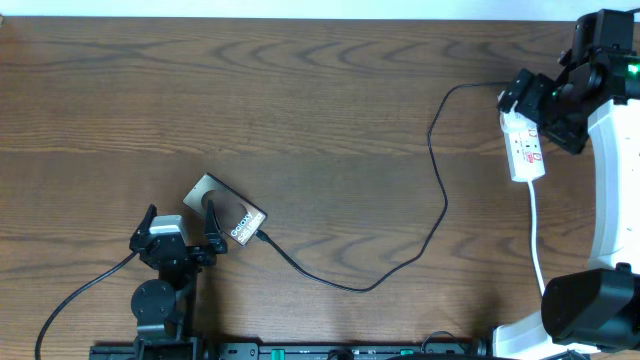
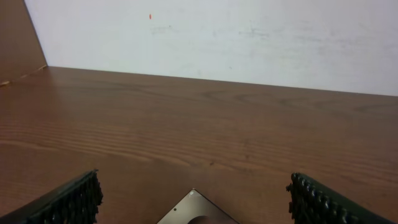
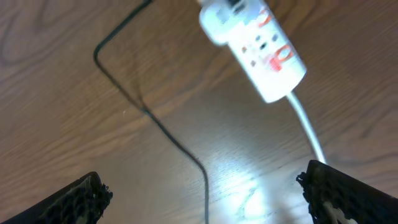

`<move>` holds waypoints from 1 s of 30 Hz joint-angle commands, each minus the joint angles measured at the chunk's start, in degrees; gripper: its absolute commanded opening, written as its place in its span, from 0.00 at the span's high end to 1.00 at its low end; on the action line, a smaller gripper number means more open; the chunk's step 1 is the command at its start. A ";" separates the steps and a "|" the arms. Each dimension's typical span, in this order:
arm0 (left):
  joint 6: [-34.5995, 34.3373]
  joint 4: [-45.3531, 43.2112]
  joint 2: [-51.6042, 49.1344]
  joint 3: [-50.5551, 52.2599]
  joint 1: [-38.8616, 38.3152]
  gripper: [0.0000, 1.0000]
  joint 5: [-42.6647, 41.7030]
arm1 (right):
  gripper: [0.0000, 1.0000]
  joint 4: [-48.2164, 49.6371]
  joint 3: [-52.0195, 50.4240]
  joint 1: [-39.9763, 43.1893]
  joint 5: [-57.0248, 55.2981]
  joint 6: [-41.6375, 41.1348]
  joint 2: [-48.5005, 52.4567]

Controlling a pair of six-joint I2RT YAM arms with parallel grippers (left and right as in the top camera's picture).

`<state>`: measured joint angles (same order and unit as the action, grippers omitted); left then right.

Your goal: Plug charger to phone and switch on socket

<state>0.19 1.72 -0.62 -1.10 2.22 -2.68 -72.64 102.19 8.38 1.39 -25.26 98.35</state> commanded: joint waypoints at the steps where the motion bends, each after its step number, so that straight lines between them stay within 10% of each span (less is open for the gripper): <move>1: -0.22 2.32 0.39 0.85 0.35 0.06 0.15 | 0.01 0.52 0.07 -0.15 -3.63 -2.12 -0.87; 8: -0.22 2.32 0.39 0.85 0.35 0.06 0.15 | 0.01 17.90 -5.79 -4.33 -1.62 -9.20 -3.19; 18: -0.22 2.32 0.39 0.85 0.35 0.06 0.15 | 0.01 73.75 -42.99 -19.89 -6.60 12.87 -17.66; 30: -0.22 2.32 0.39 0.85 0.35 0.06 0.15 | 0.01 87.45 -70.66 -22.51 -7.93 13.16 -38.75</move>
<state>0.03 1.85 -0.60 -1.15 2.26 -2.87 14.17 36.10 -14.46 -5.34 -13.26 65.73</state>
